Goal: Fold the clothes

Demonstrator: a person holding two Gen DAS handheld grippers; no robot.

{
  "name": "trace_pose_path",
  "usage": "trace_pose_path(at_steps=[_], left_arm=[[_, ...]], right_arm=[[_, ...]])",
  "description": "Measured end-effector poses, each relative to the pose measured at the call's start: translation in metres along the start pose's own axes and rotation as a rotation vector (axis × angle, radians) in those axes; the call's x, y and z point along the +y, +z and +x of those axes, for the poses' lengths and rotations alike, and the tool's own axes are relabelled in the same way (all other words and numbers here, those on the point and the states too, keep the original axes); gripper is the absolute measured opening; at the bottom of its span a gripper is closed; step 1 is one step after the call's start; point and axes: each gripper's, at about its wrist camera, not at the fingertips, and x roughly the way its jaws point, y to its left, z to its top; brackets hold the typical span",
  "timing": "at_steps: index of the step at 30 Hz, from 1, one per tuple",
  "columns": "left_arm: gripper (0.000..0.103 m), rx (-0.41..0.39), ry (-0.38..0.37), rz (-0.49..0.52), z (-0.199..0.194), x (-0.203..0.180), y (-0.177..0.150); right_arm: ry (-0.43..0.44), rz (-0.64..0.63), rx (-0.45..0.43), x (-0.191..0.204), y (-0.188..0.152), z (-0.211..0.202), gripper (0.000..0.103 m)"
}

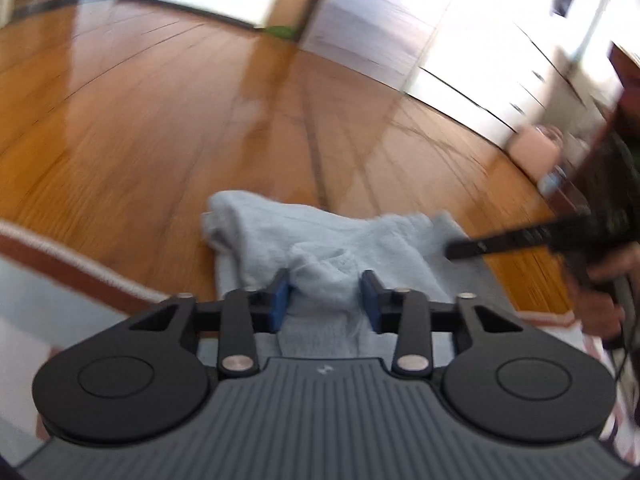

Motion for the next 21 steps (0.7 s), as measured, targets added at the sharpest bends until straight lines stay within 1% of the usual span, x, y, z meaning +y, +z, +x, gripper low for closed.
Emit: trace_pose_path(at_steps=[3,4,5,6,7,8,9,10,11,15,17,18,19,20,21], left_arm=[[0.03,0.022,-0.04,-0.016,0.002,-0.004,-0.001],[0.031,0.026,-0.024,-0.005,0.004,-0.007,-0.002],[0.032,0.03,-0.004,0.004,0.007,-0.01,-0.003],[0.034,0.032,0.036,0.007,0.011,-0.009,-0.004],[0.038,0.035,0.072,0.008,0.015,-0.008,-0.006],[0.037,0.046,0.086,0.003,0.018,-0.007,-0.006],[0.03,0.052,0.083,0.008,0.019,-0.006,-0.007],[0.015,0.04,0.08,0.026,0.017,-0.007,-0.007],[0.012,0.026,0.075,0.043,0.013,-0.009,-0.006],[0.011,-0.091,0.026,0.116,-0.015,-0.03,0.008],[0.011,-0.152,0.05,0.126,-0.024,-0.035,0.016],[0.012,-0.16,0.095,0.124,-0.02,-0.033,0.019],[0.019,-0.168,0.14,0.122,-0.016,-0.031,0.022],[0.031,-0.161,0.183,0.124,-0.011,-0.029,0.025],[0.037,-0.081,0.214,0.144,0.003,-0.026,0.027]], right_arm=[[-0.01,-0.022,-0.024,0.004,-0.001,-0.003,0.016],[-0.014,-0.031,-0.034,0.005,-0.002,-0.004,0.017],[-0.017,-0.04,-0.044,0.006,-0.003,-0.006,0.02],[-0.021,-0.048,-0.054,0.008,-0.003,-0.007,0.03],[-0.024,-0.057,-0.064,0.009,-0.004,-0.008,0.034],[-0.028,-0.065,-0.074,0.01,-0.005,-0.01,0.035],[-0.032,-0.074,-0.084,0.011,-0.005,-0.011,0.03],[-0.035,-0.083,-0.094,0.013,-0.006,-0.012,0.018],[-0.039,-0.091,-0.103,0.014,-0.007,-0.013,0.003],[-0.051,-0.125,-0.152,0.02,-0.008,-0.021,0.003],[-0.054,-0.129,-0.213,0.025,0.0,-0.034,0.003],[-0.062,-0.121,-0.236,0.025,0.006,-0.036,0.003],[-0.071,-0.104,-0.244,0.024,0.012,-0.035,0.003],[-0.084,-0.074,-0.232,0.02,0.019,-0.029,0.008],[-0.106,-0.041,-0.198,0.015,0.026,-0.02,0.033]])
